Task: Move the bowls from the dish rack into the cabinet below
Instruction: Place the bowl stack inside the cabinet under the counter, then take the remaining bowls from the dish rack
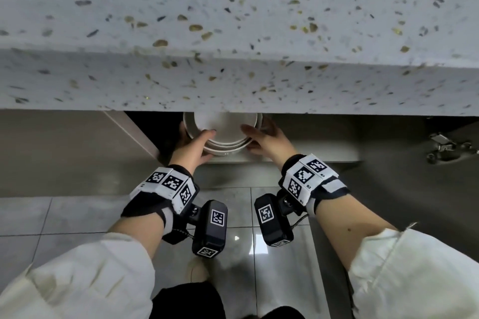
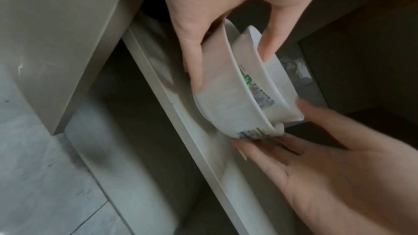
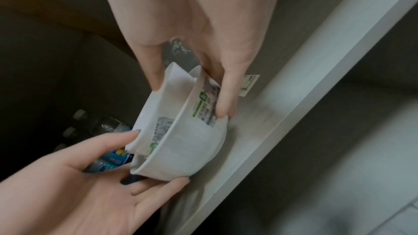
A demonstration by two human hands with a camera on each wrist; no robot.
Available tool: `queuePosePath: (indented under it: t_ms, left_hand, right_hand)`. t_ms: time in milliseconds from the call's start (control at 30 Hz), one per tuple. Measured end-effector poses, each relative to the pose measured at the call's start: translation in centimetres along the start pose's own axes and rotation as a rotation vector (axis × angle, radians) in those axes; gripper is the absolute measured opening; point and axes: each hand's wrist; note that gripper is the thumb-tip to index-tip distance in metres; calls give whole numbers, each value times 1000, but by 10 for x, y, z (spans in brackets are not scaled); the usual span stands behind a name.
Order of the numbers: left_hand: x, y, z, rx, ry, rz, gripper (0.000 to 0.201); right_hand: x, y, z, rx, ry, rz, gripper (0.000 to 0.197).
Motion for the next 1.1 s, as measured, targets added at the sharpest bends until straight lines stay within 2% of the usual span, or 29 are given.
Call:
queuePosePath:
  t_ms: [100, 167, 233, 300, 400, 500, 633, 800, 933, 1033, 1100]
  left_hand:
    - [-2, -1, 2, 1, 0, 50, 15]
    - [-2, -2, 4, 25, 14, 58, 22]
    - [-2, -5, 8, 38, 36, 53, 55]
    - [-5, -7, 15, 48, 33, 23, 65]
    - [-13, -9, 34, 67, -13, -100, 54]
    - [-25, -6, 63, 88, -79, -267, 44]
    - [-47, 13, 121, 198, -144, -448, 35]
    - [-85, 53, 200, 376, -162, -743, 34]
    - [-145, 95, 254, 474, -47, -922, 33]
    - [-201, 127, 285, 481, 112, -876, 33]
    - [-237, 145, 302, 499, 210, -835, 32]
  right_hand:
    - [1, 5, -4, 42, 17, -187, 29]
    - [3, 8, -4, 44, 22, -206, 29]
    - [3, 10, -1, 26, 35, -139, 33]
    - [4, 11, 8, 0, 69, -113, 44]
    - [9, 11, 28, -8, 113, -20, 42]
    - [25, 12, 64, 58, 186, -20, 40]
    - [55, 12, 130, 207, 220, 59, 40]
    - [94, 2, 210, 271, 196, 230, 32]
    - [153, -22, 276, 284, 147, 307, 30]
    - [208, -48, 316, 204, 60, 328, 26]
    - [243, -64, 336, 134, -4, 337, 31]
Point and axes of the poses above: each hand's wrist, its own z-axis away from the middle knuckle, its own y-axis out of the palm, x = y × z, and after that the axes turned 11 degrees about x, right-handed
